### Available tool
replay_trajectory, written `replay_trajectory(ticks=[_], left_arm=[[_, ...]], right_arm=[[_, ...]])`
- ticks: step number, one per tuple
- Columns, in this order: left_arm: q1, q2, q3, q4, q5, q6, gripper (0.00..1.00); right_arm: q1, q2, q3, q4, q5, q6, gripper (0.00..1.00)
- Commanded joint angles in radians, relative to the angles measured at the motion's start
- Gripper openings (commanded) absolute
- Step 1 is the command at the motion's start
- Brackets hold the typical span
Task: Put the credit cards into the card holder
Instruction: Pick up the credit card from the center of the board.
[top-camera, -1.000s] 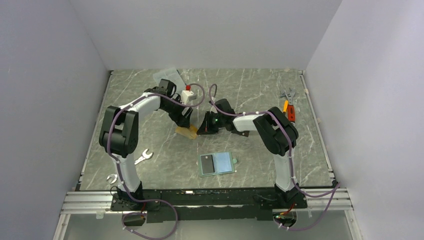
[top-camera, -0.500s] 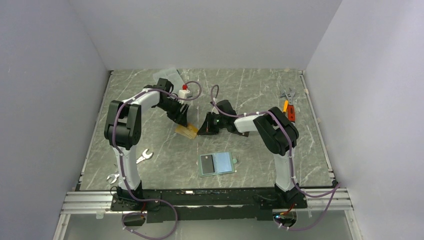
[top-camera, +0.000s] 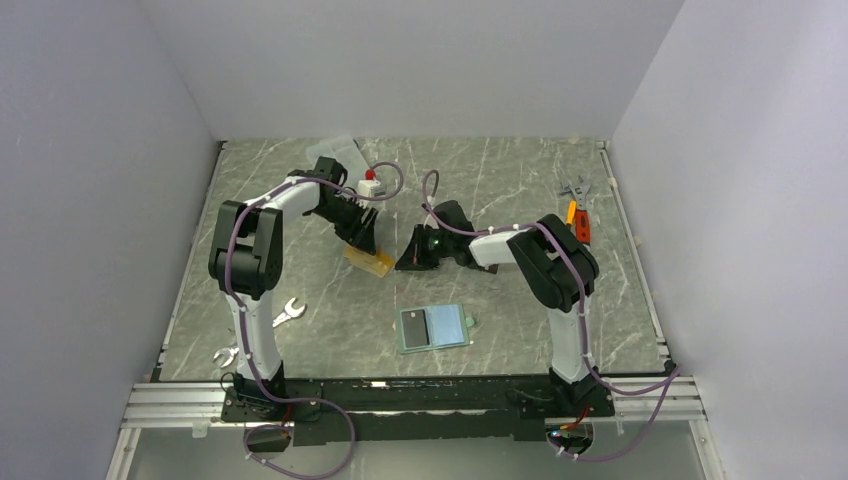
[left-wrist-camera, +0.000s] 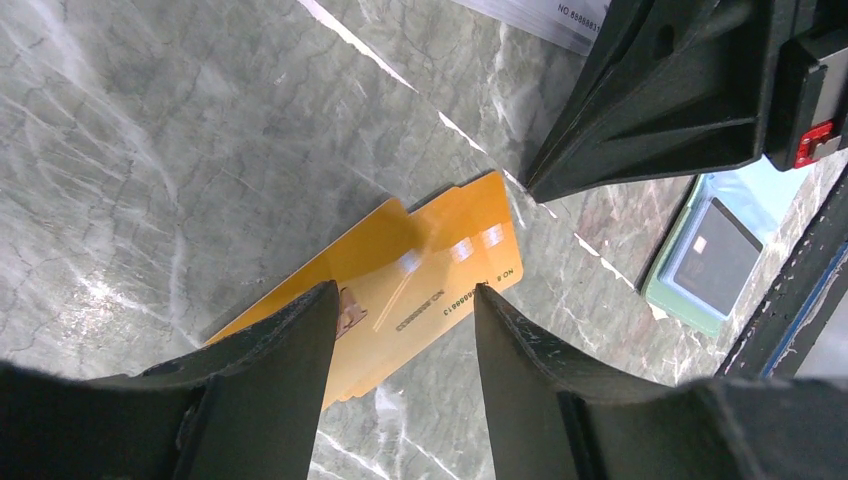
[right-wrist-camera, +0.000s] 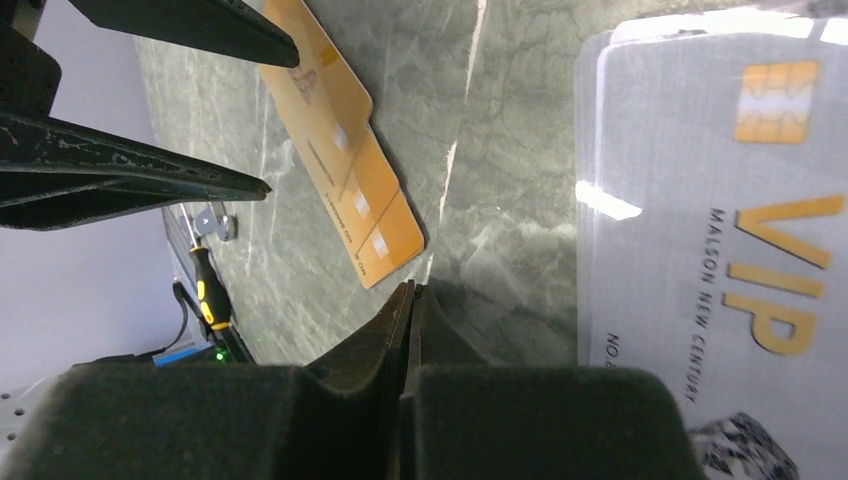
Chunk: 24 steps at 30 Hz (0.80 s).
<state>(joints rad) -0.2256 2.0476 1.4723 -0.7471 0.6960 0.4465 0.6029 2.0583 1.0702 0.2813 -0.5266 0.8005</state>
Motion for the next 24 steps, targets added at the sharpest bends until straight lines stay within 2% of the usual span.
replay_trajectory(ticks=[1, 10, 15, 24], left_arm=[[0.001, -0.014, 0.023, -0.010, 0.013, 0.004, 0.58], [0.066, -0.097, -0.001, 0.003, -0.041, 0.021, 0.63], [0.119, -0.121, 0.002, -0.014, -0.024, 0.042, 0.65], [0.126, -0.080, -0.020, -0.065, 0.045, 0.092, 0.48]], right_arm=[[-0.010, -0.055, 0.004, -0.120, 0.079, -0.065, 0.00], [-0.011, -0.072, 0.058, -0.133, 0.046, -0.050, 0.00], [-0.011, -0.065, 0.094, -0.116, 0.028, -0.025, 0.00], [-0.013, -0.023, 0.196, -0.108, 0.003, 0.010, 0.00]])
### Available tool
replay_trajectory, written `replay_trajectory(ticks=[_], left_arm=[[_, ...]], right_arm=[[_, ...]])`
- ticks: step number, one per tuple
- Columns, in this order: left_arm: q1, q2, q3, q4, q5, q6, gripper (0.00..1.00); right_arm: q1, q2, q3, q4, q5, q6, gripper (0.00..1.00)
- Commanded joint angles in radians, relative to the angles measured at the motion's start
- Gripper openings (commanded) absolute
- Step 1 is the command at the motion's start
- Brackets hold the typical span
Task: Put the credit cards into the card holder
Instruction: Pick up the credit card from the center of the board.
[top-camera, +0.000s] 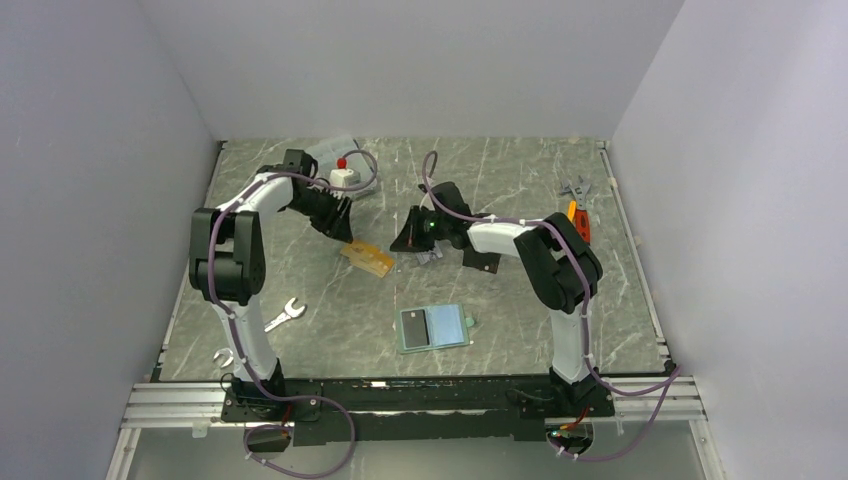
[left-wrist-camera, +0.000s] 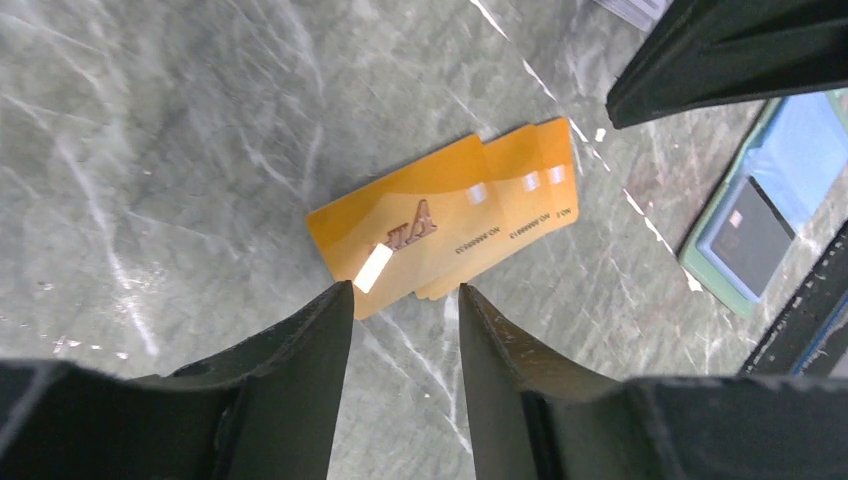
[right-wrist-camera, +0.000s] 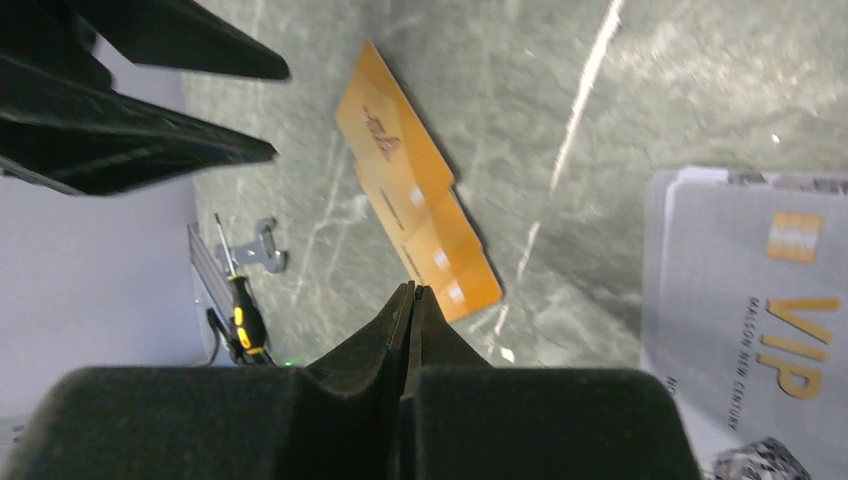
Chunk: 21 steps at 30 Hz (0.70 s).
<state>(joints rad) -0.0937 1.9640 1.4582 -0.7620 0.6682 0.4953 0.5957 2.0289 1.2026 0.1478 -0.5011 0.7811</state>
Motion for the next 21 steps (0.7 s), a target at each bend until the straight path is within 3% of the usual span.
replay_trajectory(ticks=[1, 7, 15, 21], left_arm=[[-0.006, 0.009, -0.009, -0.050, 0.073, 0.042, 0.47], [-0.006, 0.050, -0.004, -0.051, 0.062, 0.031, 0.42], [-0.006, 0.071, -0.012, -0.033, 0.043, 0.017, 0.38], [-0.006, 0.075, -0.009, -0.033, 0.030, 0.010, 0.33]], right_arm=[[-0.008, 0.014, 0.073, 0.031, -0.027, 0.037, 0.00], [-0.009, 0.061, 0.102, 0.100, -0.058, 0.101, 0.02], [-0.004, 0.089, 0.081, 0.170, -0.077, 0.170, 0.30], [0.007, 0.102, 0.084, 0.186, -0.082, 0.188, 0.37]])
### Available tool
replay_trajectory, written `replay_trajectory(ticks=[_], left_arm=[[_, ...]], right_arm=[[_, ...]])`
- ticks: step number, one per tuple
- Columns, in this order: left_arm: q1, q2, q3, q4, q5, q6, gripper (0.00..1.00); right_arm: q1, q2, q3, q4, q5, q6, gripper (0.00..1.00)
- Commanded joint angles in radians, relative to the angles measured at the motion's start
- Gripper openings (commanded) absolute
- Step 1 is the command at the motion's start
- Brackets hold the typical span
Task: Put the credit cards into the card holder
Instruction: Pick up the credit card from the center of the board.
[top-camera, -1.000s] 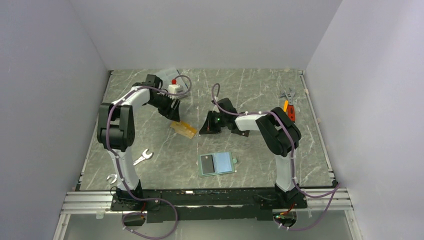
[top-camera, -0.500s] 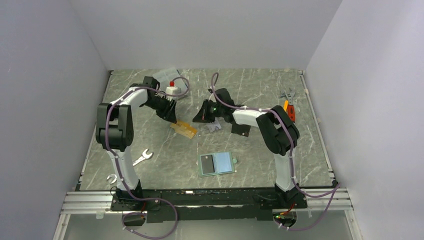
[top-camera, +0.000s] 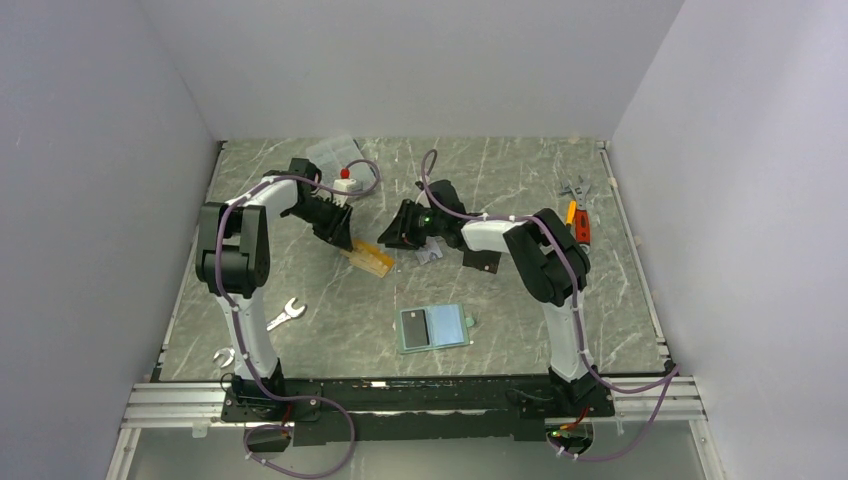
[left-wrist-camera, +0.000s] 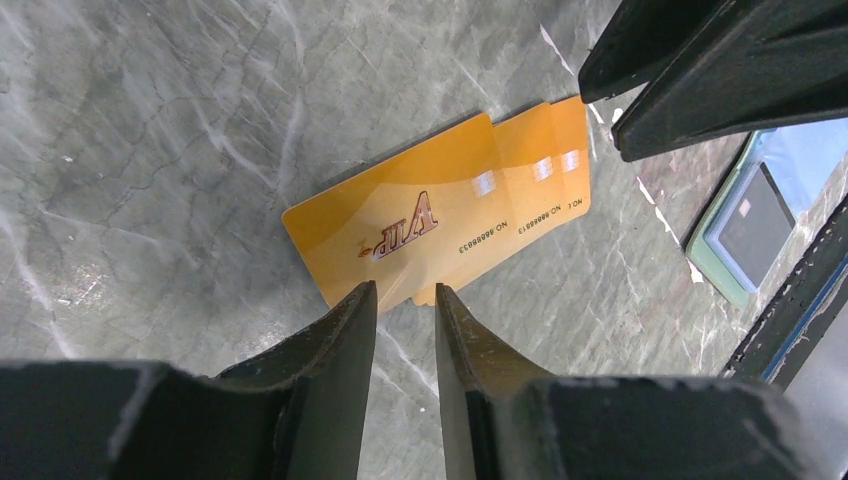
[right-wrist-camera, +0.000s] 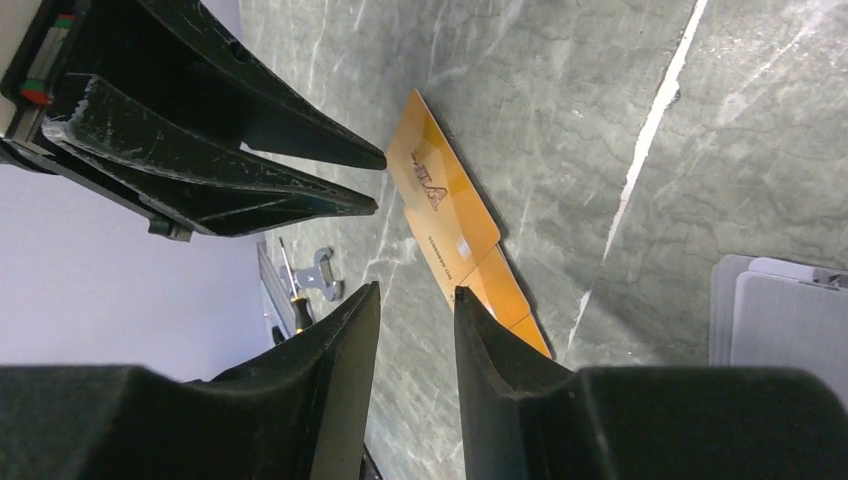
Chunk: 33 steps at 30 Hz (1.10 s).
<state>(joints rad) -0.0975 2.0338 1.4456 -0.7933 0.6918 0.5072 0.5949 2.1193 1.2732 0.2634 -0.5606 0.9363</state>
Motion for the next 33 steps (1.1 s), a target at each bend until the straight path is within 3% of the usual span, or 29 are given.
replay_trajectory(ticks=[1, 7, 22, 29, 33], left_arm=[[-0.002, 0.004, 0.004, -0.001, 0.006, -0.005, 0.32], [0.001, -0.014, 0.002, 0.016, -0.006, -0.027, 0.33], [-0.058, -0.021, -0.020, 0.061, -0.246, -0.045, 0.35], [-0.079, -0.026, -0.036, 0.069, -0.286, -0.033, 0.31], [-0.079, -0.015, -0.021, 0.043, -0.269, -0.026, 0.21]], right_arm=[[0.010, 0.015, 0.016, 0.075, -0.026, 0.037, 0.37], [0.019, 0.039, 0.032, 0.075, -0.030, 0.047, 0.36], [0.035, 0.063, 0.054, 0.071, -0.022, 0.058, 0.36], [0.035, 0.067, 0.053, 0.067, -0.022, 0.062, 0.42], [0.036, 0.070, 0.044, 0.072, -0.021, 0.071, 0.43]])
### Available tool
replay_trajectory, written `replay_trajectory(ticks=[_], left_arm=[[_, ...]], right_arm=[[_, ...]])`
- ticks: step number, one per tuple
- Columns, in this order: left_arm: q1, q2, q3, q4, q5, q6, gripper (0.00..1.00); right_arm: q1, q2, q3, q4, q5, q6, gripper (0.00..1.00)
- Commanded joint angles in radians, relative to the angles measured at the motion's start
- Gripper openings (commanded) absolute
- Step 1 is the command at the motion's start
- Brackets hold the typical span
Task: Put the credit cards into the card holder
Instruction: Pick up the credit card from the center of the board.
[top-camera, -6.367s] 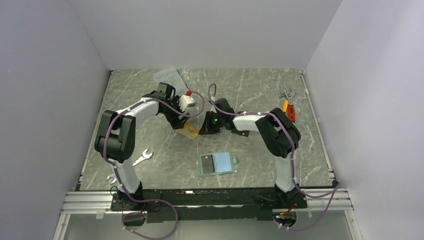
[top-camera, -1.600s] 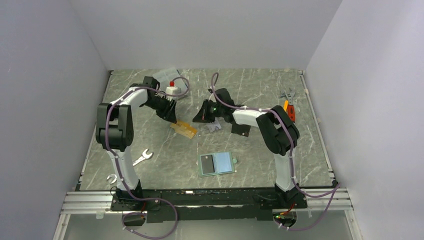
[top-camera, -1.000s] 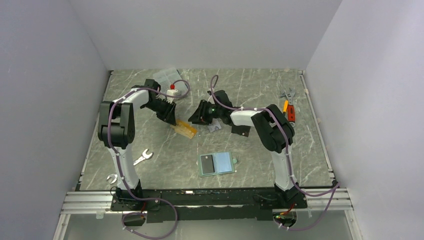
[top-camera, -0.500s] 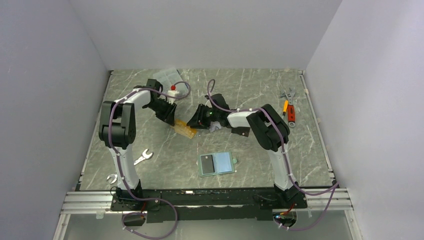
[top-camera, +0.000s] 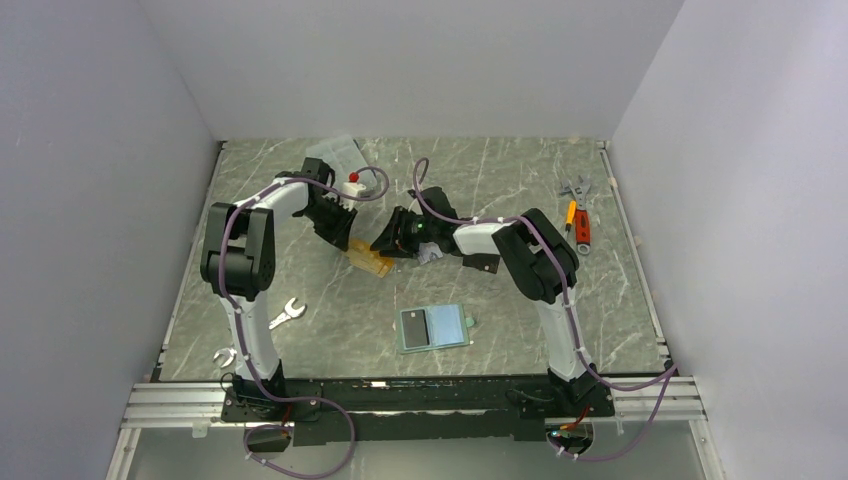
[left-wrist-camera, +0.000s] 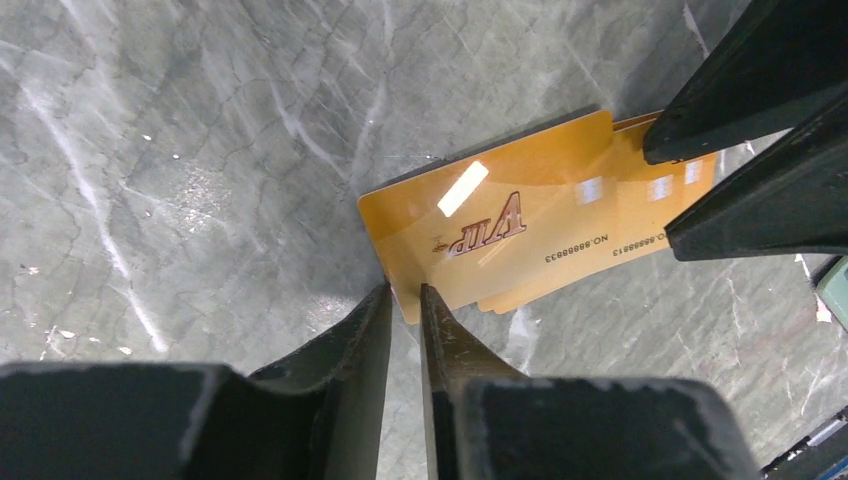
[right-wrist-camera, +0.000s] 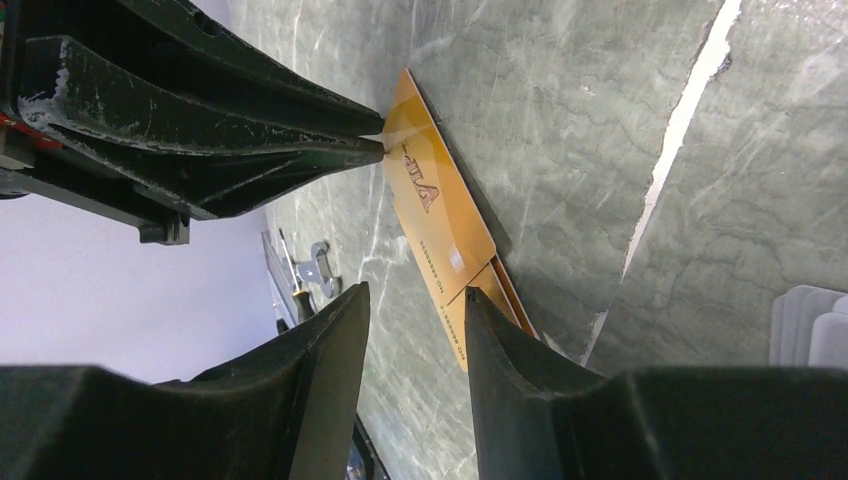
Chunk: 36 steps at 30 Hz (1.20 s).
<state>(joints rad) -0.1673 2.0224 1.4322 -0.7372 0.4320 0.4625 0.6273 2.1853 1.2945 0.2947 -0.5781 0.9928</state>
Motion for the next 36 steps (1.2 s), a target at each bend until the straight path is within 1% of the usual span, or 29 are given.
replay_trajectory(ticks=[1, 8, 15, 28, 36], left_arm=[[-0.009, 0.000, -0.004, -0.016, -0.008, 0.019, 0.21], [-0.011, 0.007, 0.007, -0.024, -0.002, 0.022, 0.19], [-0.038, -0.011, -0.022, 0.000, -0.053, 0.023, 0.16], [-0.045, -0.003, -0.019, -0.020, -0.023, 0.030, 0.13], [-0.046, -0.004, -0.027, -0.020, -0.012, 0.031, 0.11]], right_arm=[[0.003, 0.007, 0.020, 0.044, -0.005, 0.019, 0.43], [0.005, -0.011, -0.016, 0.033, 0.020, 0.028, 0.45], [-0.001, -0.002, -0.043, 0.066, 0.041, 0.061, 0.46], [0.004, 0.028, -0.042, 0.152, 0.022, 0.129, 0.45], [0.017, 0.055, -0.027, 0.182, 0.010, 0.171, 0.43]])
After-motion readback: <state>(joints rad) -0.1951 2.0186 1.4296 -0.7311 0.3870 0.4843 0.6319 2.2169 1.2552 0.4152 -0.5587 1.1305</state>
